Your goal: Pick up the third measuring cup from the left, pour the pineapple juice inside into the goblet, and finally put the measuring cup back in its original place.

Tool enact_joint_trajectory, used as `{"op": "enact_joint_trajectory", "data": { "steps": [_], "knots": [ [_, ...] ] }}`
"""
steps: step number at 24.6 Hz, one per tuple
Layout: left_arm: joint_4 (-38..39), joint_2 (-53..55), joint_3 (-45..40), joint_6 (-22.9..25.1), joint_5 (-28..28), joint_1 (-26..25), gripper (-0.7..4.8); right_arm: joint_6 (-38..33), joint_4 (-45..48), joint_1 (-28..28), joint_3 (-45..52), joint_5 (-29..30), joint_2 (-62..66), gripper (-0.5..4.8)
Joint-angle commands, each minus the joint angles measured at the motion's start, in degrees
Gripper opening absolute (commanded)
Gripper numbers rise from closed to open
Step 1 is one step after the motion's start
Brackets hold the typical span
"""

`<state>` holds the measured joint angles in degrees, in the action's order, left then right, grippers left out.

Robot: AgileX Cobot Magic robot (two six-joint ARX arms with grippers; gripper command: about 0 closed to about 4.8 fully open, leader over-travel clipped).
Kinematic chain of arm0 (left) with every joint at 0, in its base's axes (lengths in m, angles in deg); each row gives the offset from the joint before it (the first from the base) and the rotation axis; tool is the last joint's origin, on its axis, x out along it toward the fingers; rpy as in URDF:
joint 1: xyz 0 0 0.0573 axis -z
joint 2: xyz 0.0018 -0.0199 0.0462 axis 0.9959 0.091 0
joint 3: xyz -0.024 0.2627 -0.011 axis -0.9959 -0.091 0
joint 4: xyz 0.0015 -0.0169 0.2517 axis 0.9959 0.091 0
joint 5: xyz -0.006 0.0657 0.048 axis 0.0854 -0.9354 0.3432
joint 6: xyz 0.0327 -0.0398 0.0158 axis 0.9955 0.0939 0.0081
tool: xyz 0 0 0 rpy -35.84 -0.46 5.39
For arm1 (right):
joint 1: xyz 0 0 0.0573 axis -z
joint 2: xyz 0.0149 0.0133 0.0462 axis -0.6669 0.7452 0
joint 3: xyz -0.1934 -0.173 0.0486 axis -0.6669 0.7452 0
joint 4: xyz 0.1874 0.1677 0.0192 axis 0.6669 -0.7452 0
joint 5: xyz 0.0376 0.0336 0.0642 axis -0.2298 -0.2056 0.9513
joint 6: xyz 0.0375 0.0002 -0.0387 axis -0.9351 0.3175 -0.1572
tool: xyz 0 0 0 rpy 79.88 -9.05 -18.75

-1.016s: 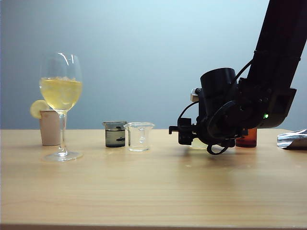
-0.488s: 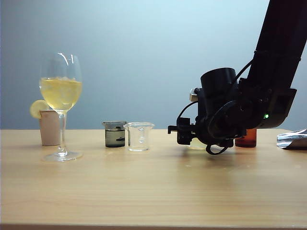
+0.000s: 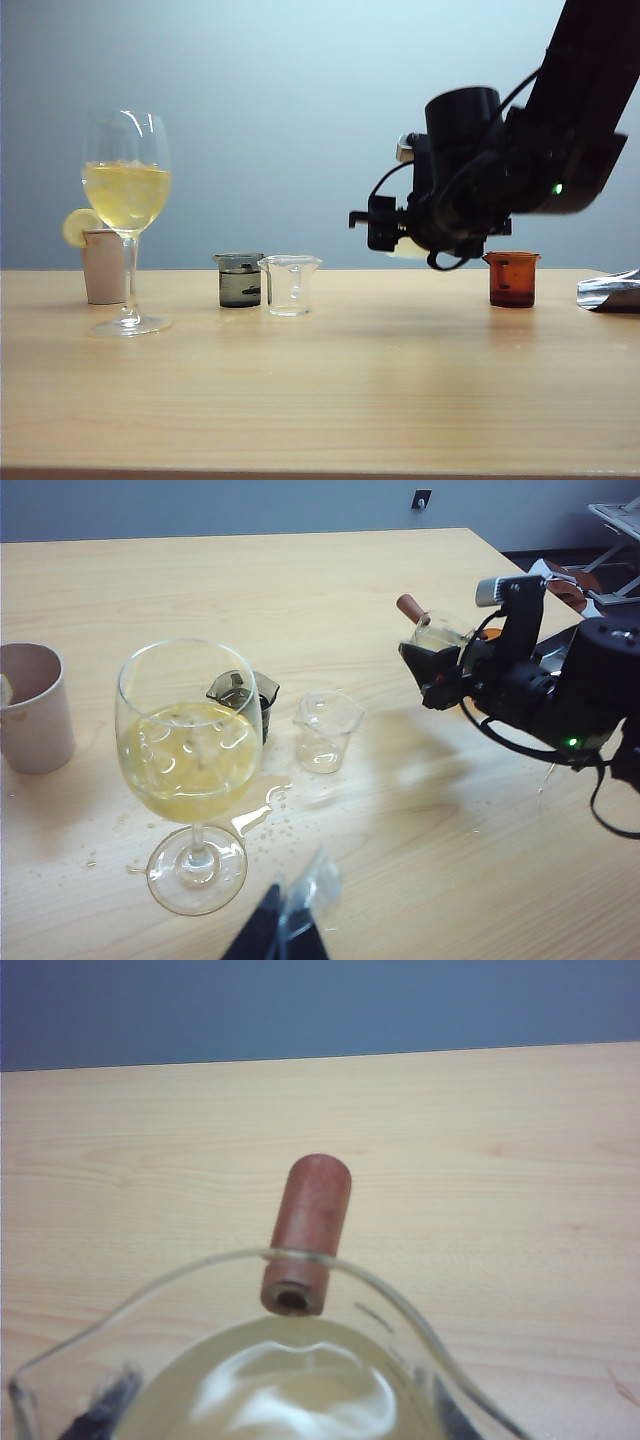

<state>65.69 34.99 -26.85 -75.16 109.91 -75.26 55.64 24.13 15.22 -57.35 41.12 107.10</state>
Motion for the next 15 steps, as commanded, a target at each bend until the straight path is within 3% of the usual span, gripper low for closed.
{"op": "enact_joint_trajectory", "data": {
  "steps": [1,8,15],
  "knots": [
    [-1.55,-0.11,0.22,0.24,0.17,-0.07,-0.05,0.13,-1.05,-0.07,-0.26,2.58,-5.33,-0.01],
    [-2.62,-0.11,0.22,0.02,-0.59,-0.07,-0.05,0.13,-6.78,-0.07,-1.09,6.14,-14.23,-0.01],
    [-4.42,-0.11,0.22,-2.71,-3.76,-0.07,-0.05,0.11,-20.72,-0.33,-11.43,19.08,-17.4,-0.01]
  ]
}}
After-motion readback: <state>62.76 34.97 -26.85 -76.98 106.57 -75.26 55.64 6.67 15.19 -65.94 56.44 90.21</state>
